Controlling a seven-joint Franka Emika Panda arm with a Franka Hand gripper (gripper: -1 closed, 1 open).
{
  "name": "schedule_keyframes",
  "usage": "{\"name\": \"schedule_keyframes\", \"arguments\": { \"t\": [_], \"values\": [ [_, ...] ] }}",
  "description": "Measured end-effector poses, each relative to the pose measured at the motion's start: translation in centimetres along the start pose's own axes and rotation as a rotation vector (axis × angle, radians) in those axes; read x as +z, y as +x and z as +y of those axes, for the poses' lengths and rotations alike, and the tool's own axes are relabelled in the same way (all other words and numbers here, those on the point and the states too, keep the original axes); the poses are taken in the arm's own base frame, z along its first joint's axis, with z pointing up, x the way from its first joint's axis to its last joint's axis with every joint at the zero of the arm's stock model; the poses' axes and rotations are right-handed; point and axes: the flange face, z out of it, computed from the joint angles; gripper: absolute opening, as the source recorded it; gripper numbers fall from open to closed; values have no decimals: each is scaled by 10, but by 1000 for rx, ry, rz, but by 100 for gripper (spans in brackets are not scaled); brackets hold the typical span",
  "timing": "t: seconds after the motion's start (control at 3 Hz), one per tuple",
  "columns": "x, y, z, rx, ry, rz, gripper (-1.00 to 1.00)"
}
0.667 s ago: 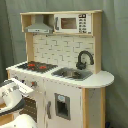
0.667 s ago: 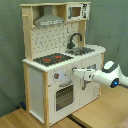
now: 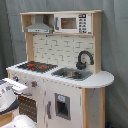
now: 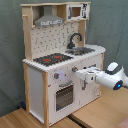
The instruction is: Play with the kitchen
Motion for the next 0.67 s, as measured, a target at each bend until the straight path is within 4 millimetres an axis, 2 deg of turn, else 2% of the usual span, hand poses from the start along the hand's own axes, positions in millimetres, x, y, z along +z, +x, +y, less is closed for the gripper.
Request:
{"name": "schedule_keyframes", "arguments": {
  "t": [0.67],
  "values": [
    [2, -46, 48, -54, -43, -40, 100]
  ]
}}
